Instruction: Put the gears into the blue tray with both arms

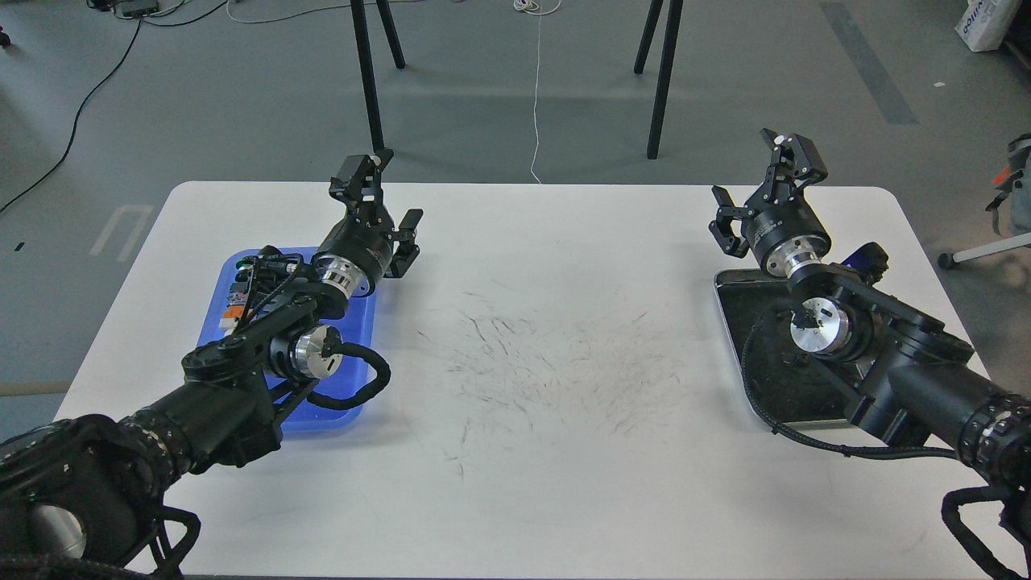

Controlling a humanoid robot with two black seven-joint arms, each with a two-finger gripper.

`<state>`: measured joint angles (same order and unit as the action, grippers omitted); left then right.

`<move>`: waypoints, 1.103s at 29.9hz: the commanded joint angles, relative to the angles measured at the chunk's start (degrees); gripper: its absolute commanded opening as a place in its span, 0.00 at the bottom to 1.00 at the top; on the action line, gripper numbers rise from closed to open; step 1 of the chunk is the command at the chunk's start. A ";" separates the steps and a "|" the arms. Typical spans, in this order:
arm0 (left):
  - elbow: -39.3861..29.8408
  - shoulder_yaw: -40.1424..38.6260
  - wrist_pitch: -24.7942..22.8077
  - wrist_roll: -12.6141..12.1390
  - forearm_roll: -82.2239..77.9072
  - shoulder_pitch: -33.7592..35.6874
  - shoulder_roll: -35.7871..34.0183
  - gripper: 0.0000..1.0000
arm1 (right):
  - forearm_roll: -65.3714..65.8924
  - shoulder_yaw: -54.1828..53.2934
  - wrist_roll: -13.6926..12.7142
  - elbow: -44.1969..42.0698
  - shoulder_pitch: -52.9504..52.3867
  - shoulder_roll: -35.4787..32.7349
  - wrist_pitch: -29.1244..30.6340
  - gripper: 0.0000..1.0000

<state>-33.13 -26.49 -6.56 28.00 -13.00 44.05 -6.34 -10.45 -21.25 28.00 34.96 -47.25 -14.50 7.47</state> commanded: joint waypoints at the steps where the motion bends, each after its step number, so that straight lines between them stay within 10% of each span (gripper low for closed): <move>1: -0.01 0.21 -0.47 0.00 -1.41 0.07 0.01 1.00 | 0.08 0.07 0.00 -0.07 -0.30 -0.09 0.00 0.99; 33: -1.33 1.97 -2.23 0.00 -6.86 0.42 0.01 1.00 | 0.08 0.34 0.00 0.02 -0.21 -0.17 0.36 0.99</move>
<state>-34.55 -24.52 -8.78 28.00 -19.95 44.56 -6.41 -10.37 -20.92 28.00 35.01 -47.56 -14.70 7.87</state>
